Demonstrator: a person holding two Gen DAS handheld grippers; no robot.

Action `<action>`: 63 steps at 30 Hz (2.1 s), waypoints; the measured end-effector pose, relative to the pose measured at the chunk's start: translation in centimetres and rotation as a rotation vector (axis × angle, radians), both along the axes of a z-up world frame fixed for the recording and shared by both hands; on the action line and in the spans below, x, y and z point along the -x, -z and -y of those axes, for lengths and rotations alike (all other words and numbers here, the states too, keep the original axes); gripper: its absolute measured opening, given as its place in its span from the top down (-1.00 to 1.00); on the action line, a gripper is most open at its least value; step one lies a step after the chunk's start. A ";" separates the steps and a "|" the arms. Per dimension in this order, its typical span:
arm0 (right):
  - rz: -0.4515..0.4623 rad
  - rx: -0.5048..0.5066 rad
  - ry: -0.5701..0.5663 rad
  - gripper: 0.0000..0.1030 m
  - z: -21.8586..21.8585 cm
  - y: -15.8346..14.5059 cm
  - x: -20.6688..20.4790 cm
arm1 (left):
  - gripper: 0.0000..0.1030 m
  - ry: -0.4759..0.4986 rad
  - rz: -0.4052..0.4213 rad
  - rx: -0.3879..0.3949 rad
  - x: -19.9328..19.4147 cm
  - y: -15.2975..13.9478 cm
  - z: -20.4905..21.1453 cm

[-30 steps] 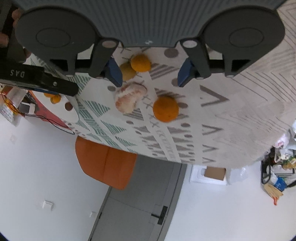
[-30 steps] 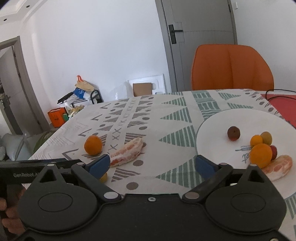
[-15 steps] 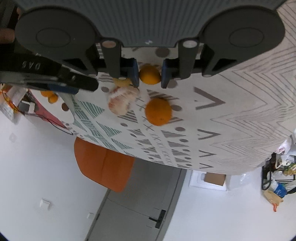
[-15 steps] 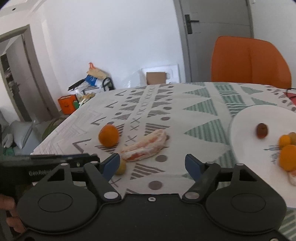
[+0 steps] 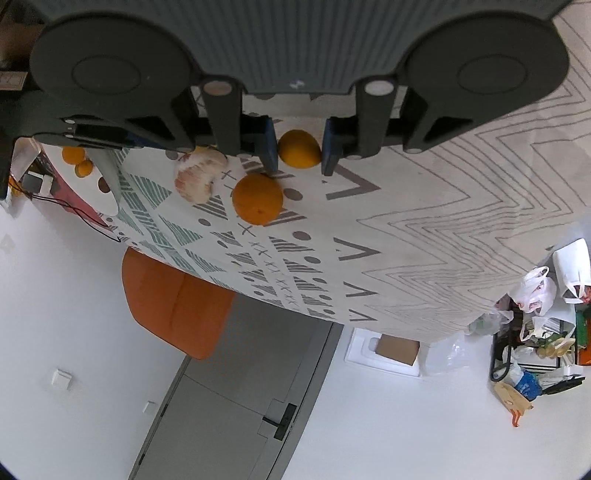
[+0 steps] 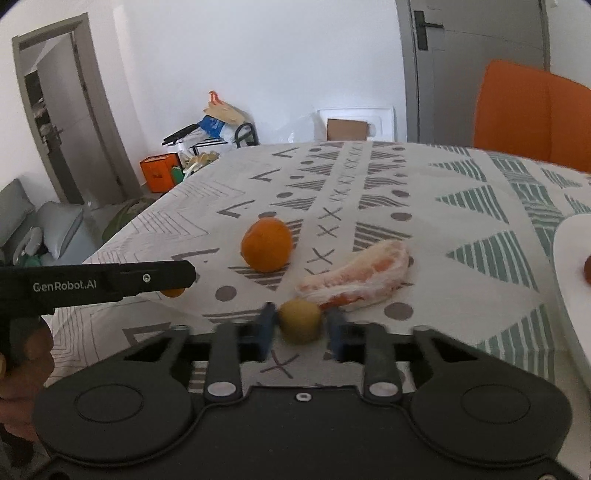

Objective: Organize fruits
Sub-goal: 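Carry the mandarin and yellow-green fruit in both grippers over the white plate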

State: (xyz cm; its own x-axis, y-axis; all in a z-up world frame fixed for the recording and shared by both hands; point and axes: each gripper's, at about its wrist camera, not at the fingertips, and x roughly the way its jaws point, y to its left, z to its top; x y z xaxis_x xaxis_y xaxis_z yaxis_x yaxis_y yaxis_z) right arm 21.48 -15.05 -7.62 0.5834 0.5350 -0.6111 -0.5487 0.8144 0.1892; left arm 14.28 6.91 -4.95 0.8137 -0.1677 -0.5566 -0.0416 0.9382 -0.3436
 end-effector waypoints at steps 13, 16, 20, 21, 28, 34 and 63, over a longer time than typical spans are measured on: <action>0.043 -0.070 0.099 0.51 5.2 -1.7 1.0 | 0.55 0.048 0.034 -0.037 0.2 -1.6 3.0; 0.061 -0.083 0.124 0.51 6.4 -2.1 1.3 | 0.55 0.067 0.045 -0.052 0.2 -2.1 4.1; 0.078 -0.103 0.155 0.51 8.4 -2.5 1.6 | 0.55 0.089 0.057 -0.070 0.0 -2.8 5.6; 0.083 -0.106 0.164 0.51 8.9 -2.6 1.7 | 0.55 0.095 0.059 -0.073 -0.1 -3.0 6.0; 0.103 -0.129 0.246 0.51 12.9 -2.8 1.8 | 0.55 0.141 0.075 -0.100 -0.7 -3.7 9.0; 0.099 -0.141 0.309 0.51 15.9 -2.2 1.8 | 0.55 0.172 0.077 -0.120 -1.5 -4.0 11.2; 0.116 -0.274 0.420 0.38 24.1 0.2 1.9 | 0.55 0.323 0.070 -0.242 -6.4 -3.1 22.8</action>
State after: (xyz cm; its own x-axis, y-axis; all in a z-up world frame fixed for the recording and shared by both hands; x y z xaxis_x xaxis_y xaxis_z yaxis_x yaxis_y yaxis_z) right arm 19.53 -39.11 -7.81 0.8378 0.3713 -0.4003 -0.2148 0.8981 0.3837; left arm 20.71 -15.93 -1.88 0.7780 -0.2917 -0.5564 0.2837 0.9534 -0.1030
